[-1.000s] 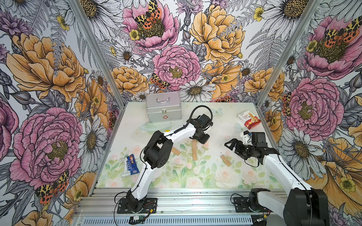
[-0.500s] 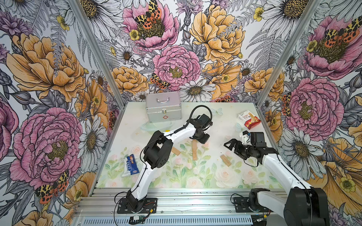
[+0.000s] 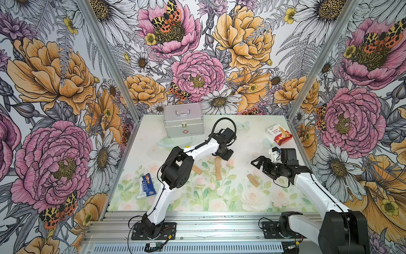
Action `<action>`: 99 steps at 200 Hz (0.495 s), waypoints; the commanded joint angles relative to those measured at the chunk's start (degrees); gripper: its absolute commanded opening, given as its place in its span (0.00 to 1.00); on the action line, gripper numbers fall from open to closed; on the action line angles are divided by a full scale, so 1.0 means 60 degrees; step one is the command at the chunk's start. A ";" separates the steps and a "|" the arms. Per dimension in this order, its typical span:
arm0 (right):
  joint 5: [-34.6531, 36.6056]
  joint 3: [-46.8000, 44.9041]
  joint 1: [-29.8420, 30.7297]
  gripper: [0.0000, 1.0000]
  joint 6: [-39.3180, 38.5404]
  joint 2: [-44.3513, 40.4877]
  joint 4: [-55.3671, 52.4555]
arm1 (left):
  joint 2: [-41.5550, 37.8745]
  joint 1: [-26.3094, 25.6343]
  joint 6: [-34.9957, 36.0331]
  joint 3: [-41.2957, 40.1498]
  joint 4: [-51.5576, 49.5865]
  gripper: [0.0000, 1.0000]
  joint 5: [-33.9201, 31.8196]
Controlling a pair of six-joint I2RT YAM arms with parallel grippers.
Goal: Assemble the letter k with building blocks
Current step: Assemble the building block at the center of the board.
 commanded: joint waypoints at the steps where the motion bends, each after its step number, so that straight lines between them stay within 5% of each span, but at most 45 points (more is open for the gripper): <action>1: 0.0185 0.0040 0.0072 0.99 0.0109 -0.0175 0.0216 | 0.0382 0.0073 0.0209 0.0304 0.0052 0.00 -0.0206; 99: 0.0200 0.0154 0.0129 0.99 0.0167 -0.0169 0.0190 | 0.0645 0.0060 0.0293 0.0294 0.0068 0.00 -0.0148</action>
